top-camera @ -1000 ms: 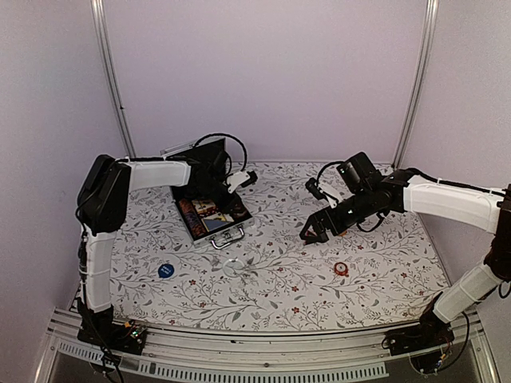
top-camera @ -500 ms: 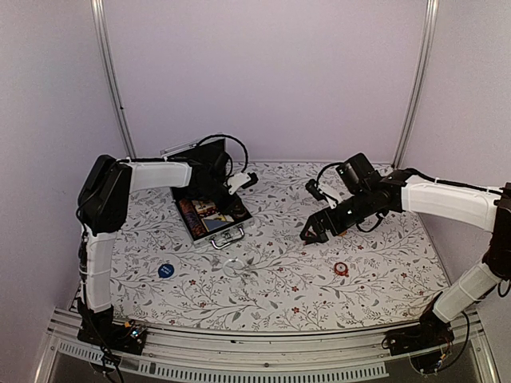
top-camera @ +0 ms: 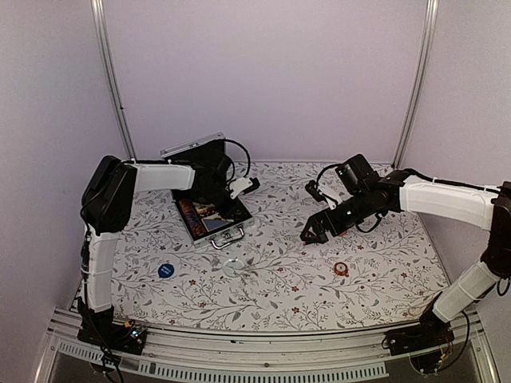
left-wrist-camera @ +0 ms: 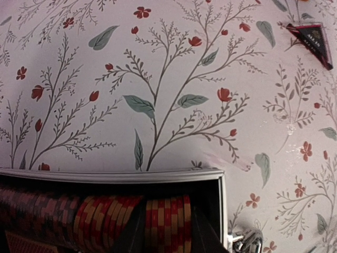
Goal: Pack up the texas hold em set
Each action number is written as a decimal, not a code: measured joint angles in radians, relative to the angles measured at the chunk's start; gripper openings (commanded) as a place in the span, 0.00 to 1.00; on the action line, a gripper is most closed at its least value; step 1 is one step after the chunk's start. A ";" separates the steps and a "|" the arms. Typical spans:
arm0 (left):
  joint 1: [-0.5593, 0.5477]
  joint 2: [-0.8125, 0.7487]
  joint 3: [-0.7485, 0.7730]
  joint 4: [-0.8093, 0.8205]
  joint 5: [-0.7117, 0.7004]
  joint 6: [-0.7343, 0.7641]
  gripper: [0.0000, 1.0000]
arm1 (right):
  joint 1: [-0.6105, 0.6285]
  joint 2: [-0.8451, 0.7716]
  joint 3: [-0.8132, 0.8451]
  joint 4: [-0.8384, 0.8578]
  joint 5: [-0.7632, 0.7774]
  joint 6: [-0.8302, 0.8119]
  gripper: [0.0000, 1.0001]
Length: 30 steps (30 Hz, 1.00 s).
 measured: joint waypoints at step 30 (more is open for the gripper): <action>-0.005 -0.025 -0.006 -0.018 -0.031 -0.005 0.34 | -0.005 0.000 -0.018 0.017 -0.022 0.000 0.99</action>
